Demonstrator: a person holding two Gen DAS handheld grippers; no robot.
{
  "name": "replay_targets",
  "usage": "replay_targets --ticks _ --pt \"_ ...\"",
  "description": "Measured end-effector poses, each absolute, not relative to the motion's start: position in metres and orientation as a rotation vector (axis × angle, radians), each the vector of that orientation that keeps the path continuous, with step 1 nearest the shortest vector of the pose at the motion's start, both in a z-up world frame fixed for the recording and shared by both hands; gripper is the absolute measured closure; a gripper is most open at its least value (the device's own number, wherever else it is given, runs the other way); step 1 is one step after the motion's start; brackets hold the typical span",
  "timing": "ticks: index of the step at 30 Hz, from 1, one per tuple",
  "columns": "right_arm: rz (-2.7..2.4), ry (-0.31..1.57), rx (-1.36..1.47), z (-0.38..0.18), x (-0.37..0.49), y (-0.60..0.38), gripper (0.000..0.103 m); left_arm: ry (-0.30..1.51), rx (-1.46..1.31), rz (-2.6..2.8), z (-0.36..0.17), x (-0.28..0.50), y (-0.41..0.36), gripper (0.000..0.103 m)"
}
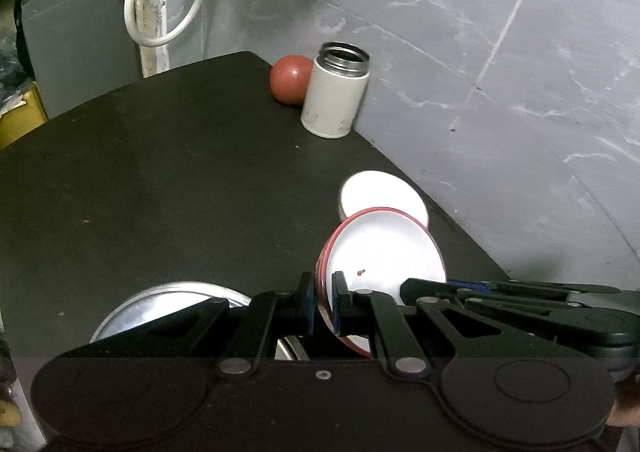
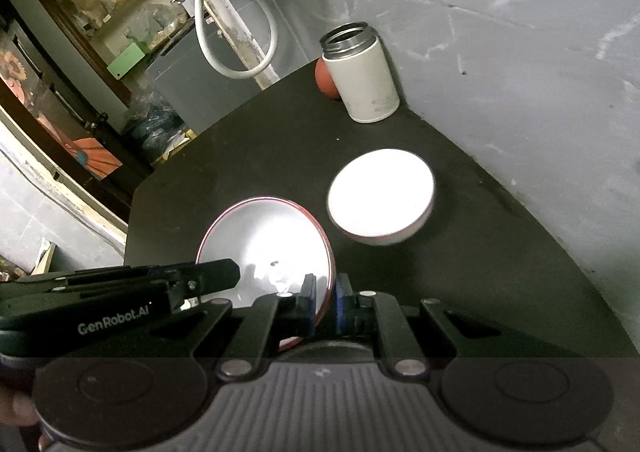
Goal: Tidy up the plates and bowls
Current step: 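Carry the red-rimmed bowl with both tools and lower it into the steel bowl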
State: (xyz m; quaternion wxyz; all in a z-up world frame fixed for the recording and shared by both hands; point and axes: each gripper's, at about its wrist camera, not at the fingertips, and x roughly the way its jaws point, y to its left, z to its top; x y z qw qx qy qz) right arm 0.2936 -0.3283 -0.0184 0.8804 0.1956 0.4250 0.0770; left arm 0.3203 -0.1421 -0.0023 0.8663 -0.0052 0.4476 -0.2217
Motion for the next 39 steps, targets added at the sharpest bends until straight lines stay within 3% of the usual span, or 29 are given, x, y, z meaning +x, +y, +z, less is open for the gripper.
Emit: replay_targets --ticks 39 --pt "0.287 1.046 0.276 -0.02 0.218 -0.353 0.092 1.138 -0.046 -0.431 -0.031 0.241 -0.162 0.095"
